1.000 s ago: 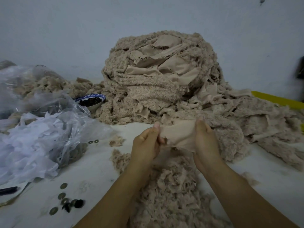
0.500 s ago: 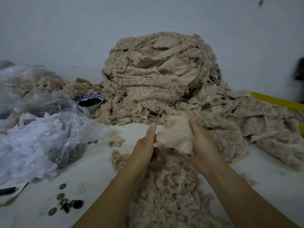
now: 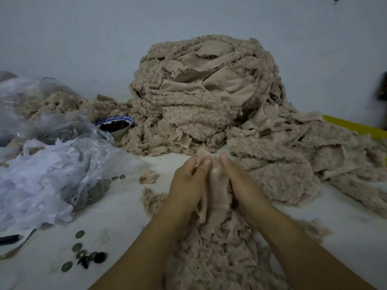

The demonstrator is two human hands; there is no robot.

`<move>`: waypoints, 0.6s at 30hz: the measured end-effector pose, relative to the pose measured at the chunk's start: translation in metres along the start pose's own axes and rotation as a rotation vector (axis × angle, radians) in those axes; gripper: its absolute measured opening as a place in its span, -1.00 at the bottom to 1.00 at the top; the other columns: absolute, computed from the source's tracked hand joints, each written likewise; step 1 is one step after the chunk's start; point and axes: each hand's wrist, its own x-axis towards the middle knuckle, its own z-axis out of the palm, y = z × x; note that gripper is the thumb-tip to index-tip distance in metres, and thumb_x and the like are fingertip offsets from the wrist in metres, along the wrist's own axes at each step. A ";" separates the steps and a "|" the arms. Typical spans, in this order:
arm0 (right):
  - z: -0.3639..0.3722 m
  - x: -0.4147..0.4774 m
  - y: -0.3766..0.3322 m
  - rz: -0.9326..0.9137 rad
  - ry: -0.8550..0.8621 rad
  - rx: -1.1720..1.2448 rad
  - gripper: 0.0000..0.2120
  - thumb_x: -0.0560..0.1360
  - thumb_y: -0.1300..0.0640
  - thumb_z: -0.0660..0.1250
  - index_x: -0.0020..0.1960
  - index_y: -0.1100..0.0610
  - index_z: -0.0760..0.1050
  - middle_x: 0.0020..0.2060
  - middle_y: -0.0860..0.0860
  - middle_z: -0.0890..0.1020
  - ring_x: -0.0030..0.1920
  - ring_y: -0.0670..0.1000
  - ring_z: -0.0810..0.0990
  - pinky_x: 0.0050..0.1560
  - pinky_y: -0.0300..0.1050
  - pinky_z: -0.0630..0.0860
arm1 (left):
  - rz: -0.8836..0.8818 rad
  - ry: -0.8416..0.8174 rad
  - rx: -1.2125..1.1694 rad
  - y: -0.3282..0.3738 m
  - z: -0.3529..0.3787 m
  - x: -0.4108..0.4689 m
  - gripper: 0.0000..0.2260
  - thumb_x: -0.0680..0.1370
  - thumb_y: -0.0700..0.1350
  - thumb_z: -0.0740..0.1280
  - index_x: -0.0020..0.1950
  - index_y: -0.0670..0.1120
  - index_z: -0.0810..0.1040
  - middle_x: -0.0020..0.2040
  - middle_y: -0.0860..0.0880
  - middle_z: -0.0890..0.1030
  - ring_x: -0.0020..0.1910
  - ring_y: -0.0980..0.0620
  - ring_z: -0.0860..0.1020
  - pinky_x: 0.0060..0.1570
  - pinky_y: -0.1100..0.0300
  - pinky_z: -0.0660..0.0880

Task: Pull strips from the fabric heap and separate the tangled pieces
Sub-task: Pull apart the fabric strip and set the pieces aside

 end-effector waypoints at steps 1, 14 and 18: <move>0.000 0.000 0.000 0.016 0.010 0.031 -0.32 0.33 -0.54 0.23 0.18 -0.07 0.61 0.12 -0.04 0.69 0.19 -0.02 0.63 0.29 0.08 0.51 | 0.044 -0.048 0.125 -0.001 0.003 -0.002 -0.80 0.66 0.02 0.26 0.00 -0.01 0.63 -0.11 -0.08 0.70 -0.14 0.01 0.67 -0.15 0.16 0.59; -0.019 0.007 0.002 0.027 0.344 0.052 -0.46 0.56 -0.39 0.10 -0.27 -0.06 0.62 -0.43 -0.12 0.59 -0.43 -0.14 0.55 -0.37 -0.19 0.41 | -0.173 -0.083 -0.258 -0.002 0.005 -0.006 -0.77 0.65 -0.01 0.29 0.24 -0.01 0.64 0.15 0.05 0.70 0.14 0.11 0.65 0.16 0.14 0.53; -0.009 0.002 0.003 0.050 0.168 0.001 -0.22 0.23 -0.64 0.20 0.10 -0.04 0.58 0.04 -0.06 0.67 0.09 -0.06 0.63 0.13 -0.01 0.54 | -0.166 -0.091 -0.221 -0.002 0.002 -0.005 -0.79 0.62 0.02 0.31 0.18 0.06 0.67 0.15 0.09 0.69 0.16 0.17 0.62 0.13 0.22 0.54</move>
